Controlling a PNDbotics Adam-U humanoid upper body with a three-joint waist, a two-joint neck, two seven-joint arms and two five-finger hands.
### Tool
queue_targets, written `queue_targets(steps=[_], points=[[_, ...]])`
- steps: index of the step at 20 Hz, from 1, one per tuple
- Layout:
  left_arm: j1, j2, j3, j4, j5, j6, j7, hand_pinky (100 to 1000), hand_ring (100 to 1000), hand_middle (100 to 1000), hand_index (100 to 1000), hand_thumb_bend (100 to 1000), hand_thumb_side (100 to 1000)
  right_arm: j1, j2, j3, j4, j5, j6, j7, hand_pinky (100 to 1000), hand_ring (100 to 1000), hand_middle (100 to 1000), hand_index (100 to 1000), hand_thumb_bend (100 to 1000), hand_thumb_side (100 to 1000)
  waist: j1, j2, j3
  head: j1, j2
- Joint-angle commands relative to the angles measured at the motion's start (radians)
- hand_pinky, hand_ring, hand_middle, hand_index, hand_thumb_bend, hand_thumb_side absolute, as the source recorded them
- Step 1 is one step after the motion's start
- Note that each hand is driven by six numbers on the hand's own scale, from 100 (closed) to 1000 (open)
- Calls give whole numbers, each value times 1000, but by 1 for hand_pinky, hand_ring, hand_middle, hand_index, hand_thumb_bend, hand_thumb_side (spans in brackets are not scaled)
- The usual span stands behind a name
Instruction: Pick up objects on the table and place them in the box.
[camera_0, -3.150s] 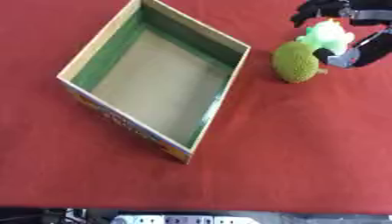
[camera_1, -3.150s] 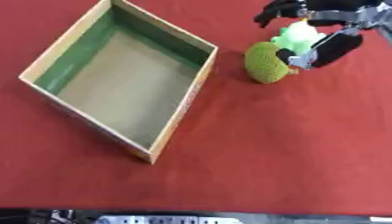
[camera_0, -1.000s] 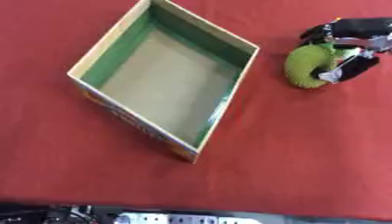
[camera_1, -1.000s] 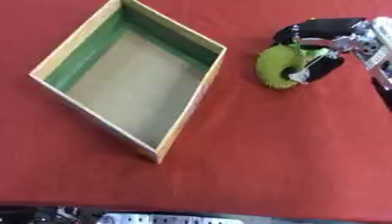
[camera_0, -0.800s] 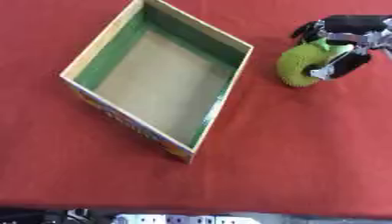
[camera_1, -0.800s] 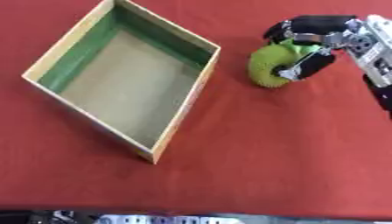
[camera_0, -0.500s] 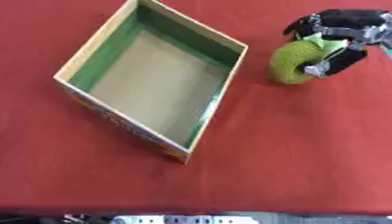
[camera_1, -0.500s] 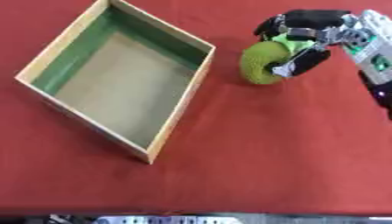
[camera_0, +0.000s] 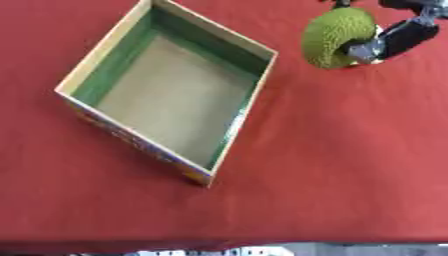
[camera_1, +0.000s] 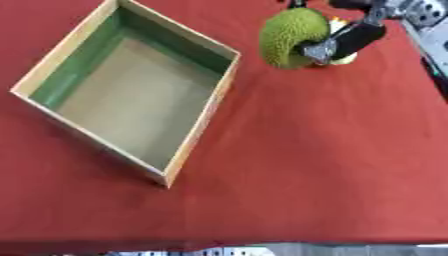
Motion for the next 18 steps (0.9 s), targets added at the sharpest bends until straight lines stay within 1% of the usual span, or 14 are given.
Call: queue_targets(steps=[1,4,6,8,11,13,18], points=[[-9,14,3,-20,3,1,2,844,783,699,883,148,723,-47,-22,-8,-46,-34,14,7,824,867,367,617,100,217,-12,-28,3,-16,5],[-13,12,2,-20,7,0,2,843,782,698,882,152,718,-98,14,8,-58,-55,21,23,821,858,354,608,100,208,-14,-30,8,-29,5],[-17,10,2,-20,10,-2,4,842,781,697,879,158,710,-138,49,19,-56,-70,29,34,818,848,346,602,100,205,-15,-33,11,-39,5],[-25,9,2,-20,14,-8,6,839,781,697,876,170,694,-182,94,33,-43,-78,35,47,816,841,343,600,100,202,-16,-36,17,-50,5],[-46,9,1,-20,22,-36,15,833,779,695,872,201,649,-240,176,48,-17,-67,39,62,812,831,340,598,100,199,-18,-39,29,-69,5],[-61,10,1,-20,28,-62,25,827,778,695,870,229,612,-268,227,55,0,-45,38,62,805,821,339,594,100,200,-20,-39,38,-80,5],[-96,14,-4,-20,33,-129,49,825,779,698,871,262,566,-312,357,80,67,94,32,42,804,820,345,596,100,203,-25,-37,59,-104,5]])
